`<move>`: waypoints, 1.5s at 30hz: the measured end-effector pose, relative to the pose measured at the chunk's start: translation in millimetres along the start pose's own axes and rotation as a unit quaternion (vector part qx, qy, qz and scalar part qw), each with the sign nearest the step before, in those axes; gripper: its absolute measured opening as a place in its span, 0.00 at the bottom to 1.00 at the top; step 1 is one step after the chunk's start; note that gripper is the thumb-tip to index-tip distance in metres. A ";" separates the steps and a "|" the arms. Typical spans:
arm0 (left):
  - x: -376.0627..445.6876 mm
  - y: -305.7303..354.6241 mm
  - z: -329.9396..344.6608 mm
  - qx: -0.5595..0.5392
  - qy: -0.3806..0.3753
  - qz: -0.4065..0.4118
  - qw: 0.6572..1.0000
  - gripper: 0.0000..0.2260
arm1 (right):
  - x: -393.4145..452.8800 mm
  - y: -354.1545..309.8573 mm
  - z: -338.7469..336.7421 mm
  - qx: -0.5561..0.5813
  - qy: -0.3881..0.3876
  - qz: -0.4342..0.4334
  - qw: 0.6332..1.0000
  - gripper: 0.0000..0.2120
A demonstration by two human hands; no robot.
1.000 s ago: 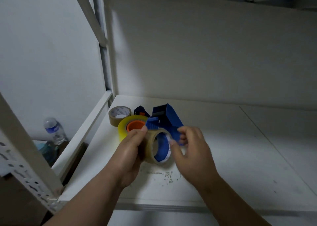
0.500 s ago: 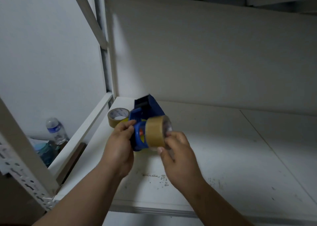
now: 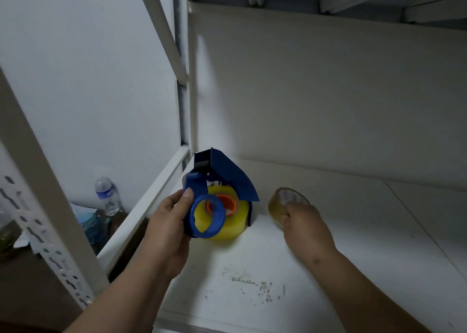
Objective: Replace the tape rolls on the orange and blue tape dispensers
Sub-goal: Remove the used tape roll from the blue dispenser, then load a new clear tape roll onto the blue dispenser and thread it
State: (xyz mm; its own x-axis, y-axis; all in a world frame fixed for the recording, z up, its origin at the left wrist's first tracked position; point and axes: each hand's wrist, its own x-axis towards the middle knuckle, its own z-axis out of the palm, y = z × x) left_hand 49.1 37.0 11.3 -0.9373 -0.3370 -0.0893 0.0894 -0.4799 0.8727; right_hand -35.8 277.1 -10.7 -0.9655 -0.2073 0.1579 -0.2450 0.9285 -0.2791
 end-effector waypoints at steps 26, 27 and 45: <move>-6.6 5.8 26.1 -0.008 -0.089 -0.126 0.988 0.06 | -2.9 -44.0 -26.8 0.447 0.015 -0.003 0.894 0.08; -9.1 5.2 26.3 -0.004 -0.096 -0.142 0.985 0.06 | -6.4 -43.0 -25.0 0.436 0.029 0.009 0.900 0.08; -40.0 -24.7 56.9 0.114 -0.175 -0.277 0.938 0.09 | -94.8 1.2 -25.5 0.397 0.075 0.167 0.899 0.09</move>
State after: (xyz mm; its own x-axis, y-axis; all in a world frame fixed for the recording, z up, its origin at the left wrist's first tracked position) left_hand 65.2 108.4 20.6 -0.8750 0.2184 -0.4320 -0.4816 -0.3030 0.8223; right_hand 57.7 305.7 -1.8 -0.9887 0.1418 0.0479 0.0140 0.4064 -0.9136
